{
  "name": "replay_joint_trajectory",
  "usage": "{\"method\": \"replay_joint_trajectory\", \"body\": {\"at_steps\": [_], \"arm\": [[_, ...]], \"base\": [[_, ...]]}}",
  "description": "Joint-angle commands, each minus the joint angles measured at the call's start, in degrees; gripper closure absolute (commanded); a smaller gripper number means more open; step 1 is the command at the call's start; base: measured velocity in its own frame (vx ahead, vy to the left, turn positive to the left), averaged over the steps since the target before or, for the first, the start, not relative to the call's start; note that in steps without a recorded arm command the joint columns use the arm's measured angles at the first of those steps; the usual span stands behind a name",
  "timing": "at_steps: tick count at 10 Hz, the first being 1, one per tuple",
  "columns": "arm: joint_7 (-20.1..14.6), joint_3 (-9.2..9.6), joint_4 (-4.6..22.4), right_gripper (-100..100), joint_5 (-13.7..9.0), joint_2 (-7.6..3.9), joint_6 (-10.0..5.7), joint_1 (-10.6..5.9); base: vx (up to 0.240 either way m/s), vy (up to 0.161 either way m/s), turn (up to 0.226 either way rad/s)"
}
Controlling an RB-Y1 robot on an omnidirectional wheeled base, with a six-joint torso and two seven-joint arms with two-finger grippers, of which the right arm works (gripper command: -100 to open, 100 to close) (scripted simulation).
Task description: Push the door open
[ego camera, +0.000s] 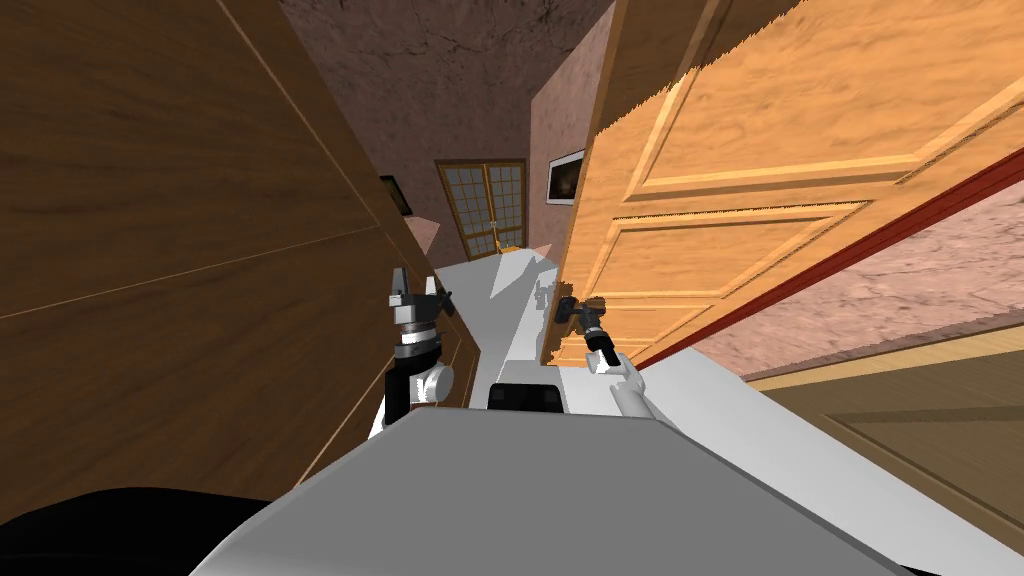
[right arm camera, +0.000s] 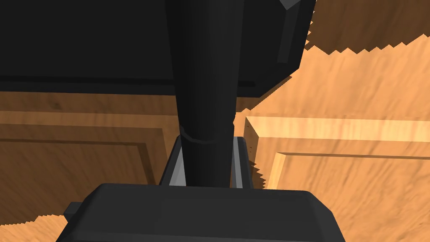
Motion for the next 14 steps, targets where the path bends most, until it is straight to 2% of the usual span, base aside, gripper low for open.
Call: {"method": "replay_joint_trajectory", "body": {"at_steps": [1, 2, 6, 14], "arm": [[1.25, -0.55, 0.32, 100, -0.16, 1.31, 1.08, -1.67], [0.87, -0.69, 0.62, 100, -0.1, 0.73, 0.47, -0.99], [2.74, -0.45, 0.06, 100, -1.04, 1.29, 0.68, -0.95], [8.19, 1.09, -1.6, 100, -3.92, 3.56, 1.3, -0.08]], "base": [[0.154, 0.066, -0.065], [0.069, 0.012, -0.027], [0.18, 0.004, -0.124], [0.214, -0.001, -0.185]]}}
